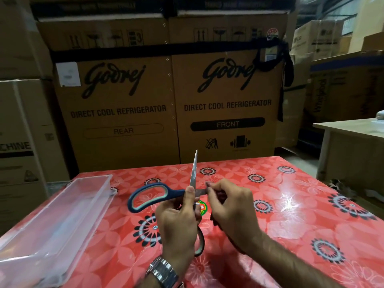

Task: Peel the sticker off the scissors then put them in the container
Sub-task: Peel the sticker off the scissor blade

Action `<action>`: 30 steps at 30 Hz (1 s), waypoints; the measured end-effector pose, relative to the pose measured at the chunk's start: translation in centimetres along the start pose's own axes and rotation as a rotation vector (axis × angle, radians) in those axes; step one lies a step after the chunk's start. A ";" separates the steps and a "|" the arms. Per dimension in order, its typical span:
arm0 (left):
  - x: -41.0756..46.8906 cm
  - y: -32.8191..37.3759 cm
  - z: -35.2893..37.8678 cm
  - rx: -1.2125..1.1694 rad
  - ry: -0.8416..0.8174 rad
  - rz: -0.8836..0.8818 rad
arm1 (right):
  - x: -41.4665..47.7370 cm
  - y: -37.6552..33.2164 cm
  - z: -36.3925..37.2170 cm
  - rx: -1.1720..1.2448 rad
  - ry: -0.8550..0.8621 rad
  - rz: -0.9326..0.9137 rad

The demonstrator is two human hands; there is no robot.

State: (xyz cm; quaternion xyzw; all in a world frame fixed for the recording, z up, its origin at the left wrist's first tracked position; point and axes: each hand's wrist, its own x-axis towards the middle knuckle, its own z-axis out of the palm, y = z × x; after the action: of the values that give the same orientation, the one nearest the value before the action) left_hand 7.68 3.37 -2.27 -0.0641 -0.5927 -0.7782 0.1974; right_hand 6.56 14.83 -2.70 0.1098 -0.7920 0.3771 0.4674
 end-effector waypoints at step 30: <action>1.0 0.4 -1.3 0.029 0.003 -0.091 | 0.9 2.9 -1.9 -0.071 0.029 0.083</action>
State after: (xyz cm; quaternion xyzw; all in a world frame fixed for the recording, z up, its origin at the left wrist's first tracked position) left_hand 7.14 1.78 -1.94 -0.0330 -0.6060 -0.7778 0.1635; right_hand 5.82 18.37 -2.87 0.0548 -0.8019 0.3694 0.4664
